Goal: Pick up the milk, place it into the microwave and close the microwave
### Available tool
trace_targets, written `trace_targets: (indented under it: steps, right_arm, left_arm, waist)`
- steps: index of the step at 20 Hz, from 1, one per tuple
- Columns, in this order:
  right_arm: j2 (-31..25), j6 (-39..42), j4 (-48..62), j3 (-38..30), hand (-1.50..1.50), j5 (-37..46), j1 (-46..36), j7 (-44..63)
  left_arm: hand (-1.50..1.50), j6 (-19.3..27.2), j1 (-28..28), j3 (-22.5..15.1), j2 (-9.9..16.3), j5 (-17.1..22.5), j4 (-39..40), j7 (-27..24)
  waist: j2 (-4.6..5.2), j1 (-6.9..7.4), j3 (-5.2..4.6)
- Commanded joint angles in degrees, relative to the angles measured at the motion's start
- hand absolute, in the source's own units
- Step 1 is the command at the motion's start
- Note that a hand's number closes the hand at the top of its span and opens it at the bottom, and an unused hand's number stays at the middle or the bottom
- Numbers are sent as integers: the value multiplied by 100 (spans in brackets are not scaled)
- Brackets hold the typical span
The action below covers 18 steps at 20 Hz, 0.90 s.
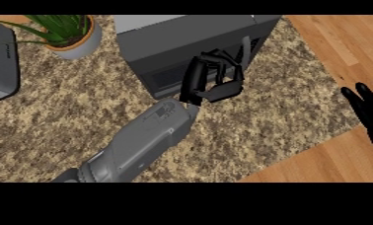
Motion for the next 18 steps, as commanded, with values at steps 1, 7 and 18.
trace_targets:
  steps: [1,7,18]
  right_arm:
    - [-54,-14,-25,-79,-150,-163,-57,70]
    - [-178,-33,-88,-128,-150,-338,-170,232]
    - [-399,-79,-182,-335,-150,-701,-259,458]
  left_arm:
    - [150,-137,-335,199,1,209,376,-135]
    - [150,-125,-338,128,1,363,484,-353]
    - [150,-149,-348,102,1,634,665,-692]
  waist:
    - [46,-38,7]
    - [96,-102,6]
    - [102,-178,10]
